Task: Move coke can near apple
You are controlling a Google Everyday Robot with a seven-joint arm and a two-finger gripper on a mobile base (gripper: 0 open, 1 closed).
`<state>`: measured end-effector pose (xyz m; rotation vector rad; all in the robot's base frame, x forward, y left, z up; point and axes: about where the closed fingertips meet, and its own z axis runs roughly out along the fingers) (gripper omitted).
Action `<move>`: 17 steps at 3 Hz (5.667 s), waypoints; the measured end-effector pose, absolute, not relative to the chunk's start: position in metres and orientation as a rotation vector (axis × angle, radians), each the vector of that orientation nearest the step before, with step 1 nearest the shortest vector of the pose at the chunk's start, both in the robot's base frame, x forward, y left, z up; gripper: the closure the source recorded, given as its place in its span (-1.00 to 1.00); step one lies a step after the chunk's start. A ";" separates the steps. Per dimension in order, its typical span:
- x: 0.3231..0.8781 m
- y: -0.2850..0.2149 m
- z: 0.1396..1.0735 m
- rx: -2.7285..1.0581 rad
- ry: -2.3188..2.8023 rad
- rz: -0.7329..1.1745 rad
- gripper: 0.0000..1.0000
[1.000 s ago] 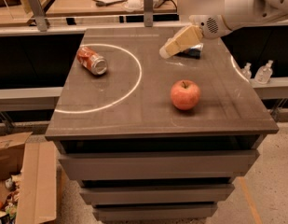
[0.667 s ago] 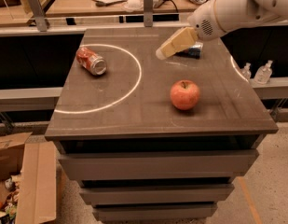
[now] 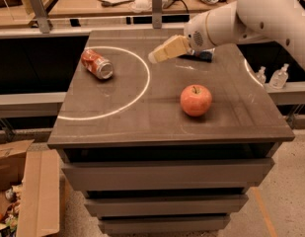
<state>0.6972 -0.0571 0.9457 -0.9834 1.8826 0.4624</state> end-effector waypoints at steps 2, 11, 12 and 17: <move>0.711 -0.003 0.942 -1.028 1.776 0.582 -1.00; 0.733 0.141 0.869 -1.118 1.948 0.546 -0.95; 0.737 0.145 0.863 -1.126 1.952 0.547 -0.52; 0.722 0.044 0.884 -1.049 2.020 0.442 1.00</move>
Offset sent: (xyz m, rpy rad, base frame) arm 0.0147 0.0953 -0.0053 0.0611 -0.0195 0.2050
